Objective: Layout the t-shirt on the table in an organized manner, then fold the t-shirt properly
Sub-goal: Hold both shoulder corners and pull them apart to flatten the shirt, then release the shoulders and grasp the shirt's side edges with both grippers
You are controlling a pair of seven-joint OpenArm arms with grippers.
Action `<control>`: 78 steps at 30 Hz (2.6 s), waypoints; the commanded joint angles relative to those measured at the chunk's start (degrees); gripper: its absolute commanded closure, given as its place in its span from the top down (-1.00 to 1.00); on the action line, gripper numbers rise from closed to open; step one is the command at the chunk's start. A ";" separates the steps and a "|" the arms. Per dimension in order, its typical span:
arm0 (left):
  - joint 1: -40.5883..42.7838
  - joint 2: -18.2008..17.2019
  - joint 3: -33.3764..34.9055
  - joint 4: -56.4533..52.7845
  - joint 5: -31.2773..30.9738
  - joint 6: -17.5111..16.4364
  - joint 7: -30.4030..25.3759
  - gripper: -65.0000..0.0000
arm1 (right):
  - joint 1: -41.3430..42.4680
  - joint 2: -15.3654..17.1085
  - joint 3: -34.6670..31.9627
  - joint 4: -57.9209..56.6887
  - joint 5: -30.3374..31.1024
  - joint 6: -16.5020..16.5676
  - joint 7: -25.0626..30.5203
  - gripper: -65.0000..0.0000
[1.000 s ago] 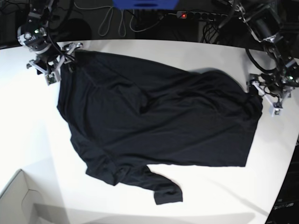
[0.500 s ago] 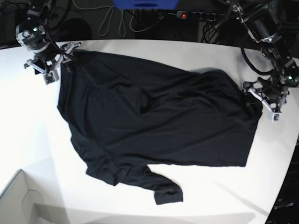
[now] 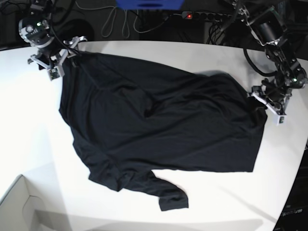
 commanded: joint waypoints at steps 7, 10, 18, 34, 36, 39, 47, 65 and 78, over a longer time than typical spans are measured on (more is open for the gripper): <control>-0.11 -0.64 -0.18 0.23 0.51 0.07 1.88 -0.96 | -2.37 0.17 -2.03 1.90 0.82 -0.05 0.82 0.09; 0.25 -0.73 -0.18 0.84 0.51 0.07 1.97 -1.00 | -2.81 0.17 -2.99 1.46 0.82 -0.05 0.82 0.09; 2.44 -2.40 -0.62 1.28 -1.78 0.07 2.32 -1.00 | -0.88 0.52 -2.73 -4.96 0.73 -0.05 1.35 -0.18; 8.16 -3.37 -3.08 7.00 -5.47 0.07 2.50 -1.00 | -1.85 1.75 5.27 -3.02 0.73 -0.05 1.35 -1.00; 9.39 -3.37 -3.08 7.00 -5.47 0.07 2.50 -1.00 | -2.81 1.57 4.92 -2.93 0.73 -0.05 1.35 -1.00; 10.09 -3.37 -3.08 7.00 -5.56 0.07 2.50 -1.00 | -3.25 1.22 4.22 -2.93 0.73 -0.05 1.35 -1.00; 13.26 -3.28 -7.65 7.79 -5.56 0.07 2.59 -1.00 | -5.71 0.96 0.00 -2.85 0.73 -0.05 1.35 -1.00; 14.40 -3.37 -5.98 8.40 -5.65 0.07 2.59 0.02 | -7.21 -1.33 3.95 7.53 1.00 -0.05 1.26 -0.34; 12.82 -2.31 -11.87 22.82 -5.56 0.07 11.90 0.29 | -0.17 -1.33 5.10 7.62 1.00 -0.05 1.09 -0.18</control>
